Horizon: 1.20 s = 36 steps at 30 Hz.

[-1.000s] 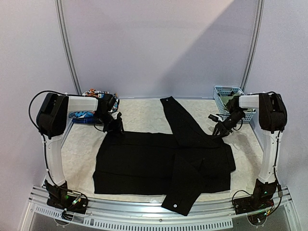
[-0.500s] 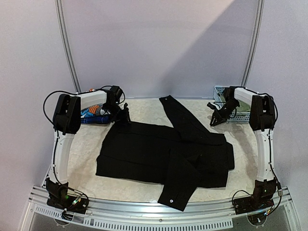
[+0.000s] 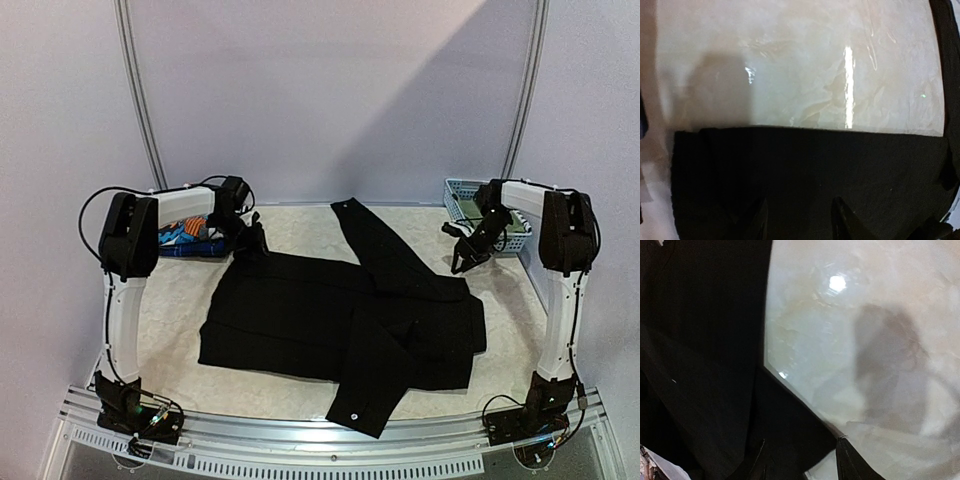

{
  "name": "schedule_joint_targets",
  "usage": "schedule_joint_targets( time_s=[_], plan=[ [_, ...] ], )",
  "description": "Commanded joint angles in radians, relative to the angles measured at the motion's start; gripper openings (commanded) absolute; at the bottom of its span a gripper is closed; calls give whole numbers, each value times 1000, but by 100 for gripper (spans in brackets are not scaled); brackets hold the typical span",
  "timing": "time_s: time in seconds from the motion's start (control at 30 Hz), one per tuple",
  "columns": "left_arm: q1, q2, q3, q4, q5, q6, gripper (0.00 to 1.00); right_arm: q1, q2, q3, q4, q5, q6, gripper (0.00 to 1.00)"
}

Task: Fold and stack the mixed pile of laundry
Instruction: Fold the flattened shirt at the center of the board.

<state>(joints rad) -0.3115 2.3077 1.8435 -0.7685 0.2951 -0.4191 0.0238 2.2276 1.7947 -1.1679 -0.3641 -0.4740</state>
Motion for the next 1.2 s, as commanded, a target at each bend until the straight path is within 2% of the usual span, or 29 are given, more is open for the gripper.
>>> schedule_joint_targets(
  time_s=[0.0, 0.37, 0.53, 0.7, 0.8, 0.9, 0.93, 1.07, 1.17],
  plan=[
    [29, -57, 2, -19, -98, 14, 46, -54, -28, -15, 7, 87, -34, 45],
    [76, -34, -43, -60, -137, 43, 52, -53, 6, -49, 10, 88, -11, 42],
    [76, -15, -43, -66, -153, 55, 51, -39, 21, -66, 11, 58, -5, 40],
    [75, 1, -40, -69, -146, 60, 48, -30, 38, -68, 17, 93, -6, 38],
    [76, 15, -42, -70, -139, 61, 40, -30, 66, -49, 12, 102, -3, 24],
    [76, 19, -51, -60, -136, 63, 24, -30, 93, -35, 12, 106, -3, 5],
    [76, 16, -57, -56, -135, 64, 17, -30, 102, -26, 11, 108, -4, 1],
    [79, -5, -80, -45, -147, 67, 0, 8, 106, -1, 17, 108, -5, 0],
    [86, -26, -101, -37, -156, 68, 0, 21, 105, 37, 18, 111, 2, 0]
  ],
)
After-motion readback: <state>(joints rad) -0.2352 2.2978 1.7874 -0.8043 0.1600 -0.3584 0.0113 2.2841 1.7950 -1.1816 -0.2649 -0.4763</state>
